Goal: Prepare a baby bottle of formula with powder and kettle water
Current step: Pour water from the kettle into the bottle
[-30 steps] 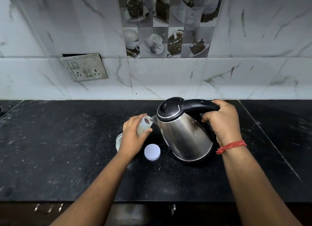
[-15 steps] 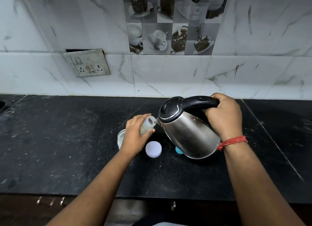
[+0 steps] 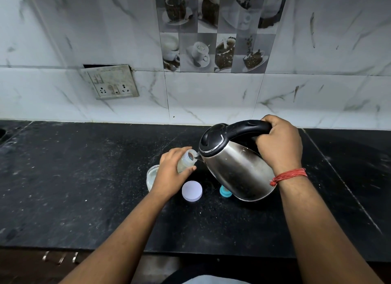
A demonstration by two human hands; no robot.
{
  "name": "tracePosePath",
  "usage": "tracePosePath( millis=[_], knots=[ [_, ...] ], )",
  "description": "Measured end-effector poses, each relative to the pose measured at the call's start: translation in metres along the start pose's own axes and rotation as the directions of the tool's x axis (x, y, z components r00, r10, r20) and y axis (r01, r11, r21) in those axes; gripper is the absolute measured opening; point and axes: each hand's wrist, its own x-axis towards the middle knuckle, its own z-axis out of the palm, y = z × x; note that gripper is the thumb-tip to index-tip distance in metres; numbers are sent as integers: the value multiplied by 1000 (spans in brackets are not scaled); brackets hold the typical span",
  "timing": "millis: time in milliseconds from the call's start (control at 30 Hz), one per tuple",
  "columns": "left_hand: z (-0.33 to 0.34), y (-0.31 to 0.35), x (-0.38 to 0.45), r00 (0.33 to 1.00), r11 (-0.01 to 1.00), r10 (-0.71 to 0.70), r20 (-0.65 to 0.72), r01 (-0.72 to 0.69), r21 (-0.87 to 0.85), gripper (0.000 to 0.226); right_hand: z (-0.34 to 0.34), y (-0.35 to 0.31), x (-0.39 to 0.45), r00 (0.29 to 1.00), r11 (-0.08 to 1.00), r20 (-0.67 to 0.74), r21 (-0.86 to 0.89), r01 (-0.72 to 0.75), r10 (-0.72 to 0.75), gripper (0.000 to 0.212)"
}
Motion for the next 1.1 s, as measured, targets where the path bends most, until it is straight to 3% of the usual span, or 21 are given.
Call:
tracePosePath(
  millis=[467, 1100],
  knots=[
    [5, -1, 7, 998, 998, -27, 58, 30, -53, 52, 3, -5, 4, 994, 992, -67, -100, 79, -86, 26],
    [14, -6, 18, 995, 996, -46, 92, 53, -74, 51, 8, 2, 17, 996, 992, -59, -105, 63, -69, 29]
  ],
)
